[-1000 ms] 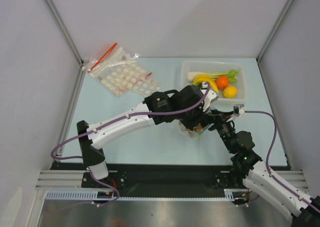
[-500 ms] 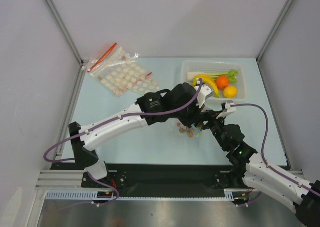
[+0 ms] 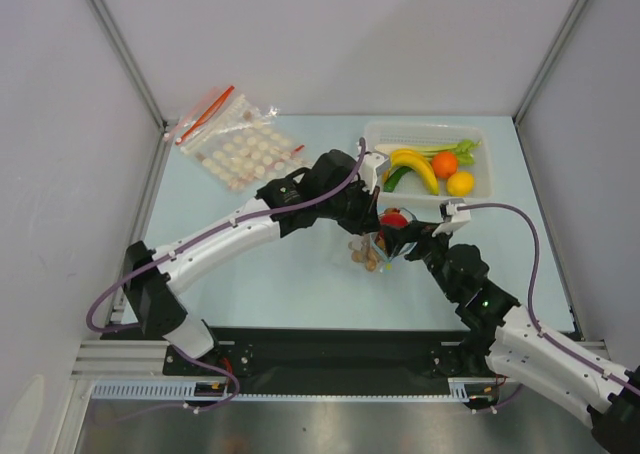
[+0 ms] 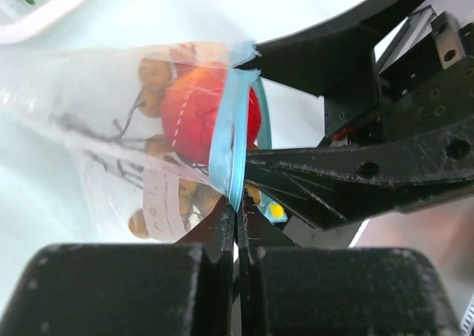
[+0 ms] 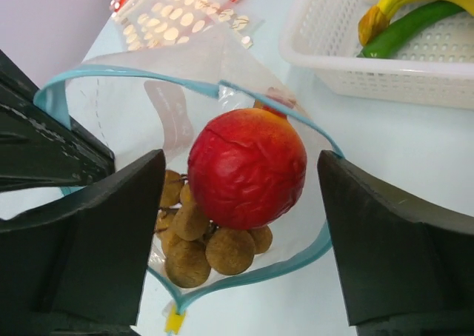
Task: Place the food in the zip-top bag and seal the zipper
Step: Place the fake fruit at the center of the board.
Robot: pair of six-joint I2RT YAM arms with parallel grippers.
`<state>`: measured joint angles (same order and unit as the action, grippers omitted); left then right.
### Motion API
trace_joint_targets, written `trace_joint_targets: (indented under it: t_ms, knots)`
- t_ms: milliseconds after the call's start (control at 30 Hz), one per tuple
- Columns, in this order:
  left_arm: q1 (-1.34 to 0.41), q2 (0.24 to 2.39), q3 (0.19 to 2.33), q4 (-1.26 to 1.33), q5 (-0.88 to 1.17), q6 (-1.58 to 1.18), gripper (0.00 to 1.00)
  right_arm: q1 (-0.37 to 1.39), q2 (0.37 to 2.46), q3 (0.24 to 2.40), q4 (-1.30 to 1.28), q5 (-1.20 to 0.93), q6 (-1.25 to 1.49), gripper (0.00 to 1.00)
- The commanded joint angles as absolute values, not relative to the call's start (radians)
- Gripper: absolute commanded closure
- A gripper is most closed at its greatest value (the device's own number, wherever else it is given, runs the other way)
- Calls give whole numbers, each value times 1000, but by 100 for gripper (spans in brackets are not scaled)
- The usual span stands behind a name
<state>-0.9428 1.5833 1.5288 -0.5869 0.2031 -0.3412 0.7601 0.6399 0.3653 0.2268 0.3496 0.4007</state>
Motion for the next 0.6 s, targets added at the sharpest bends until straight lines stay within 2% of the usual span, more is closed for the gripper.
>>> trace_joint_targets:
  t_ms: [0,100,200,333,567]
  knots:
    - [-937,1558,1513,-488,275,-360,100,762,650,416,218,341,384,5]
    - [-937,1562,1509,-482,287,-360,100,762,658,425,209,336,385,3]
    - [-936,1555,1499,-479,278,-364,99,762,649,428,199,334,379,7]
    - [-925,1559,1483,-465,281,-370,100,764,598,437,155,345,368,19]
    - [-881,1562,1424,-399,331,-394,100,762,551,449,112,354,365,29]
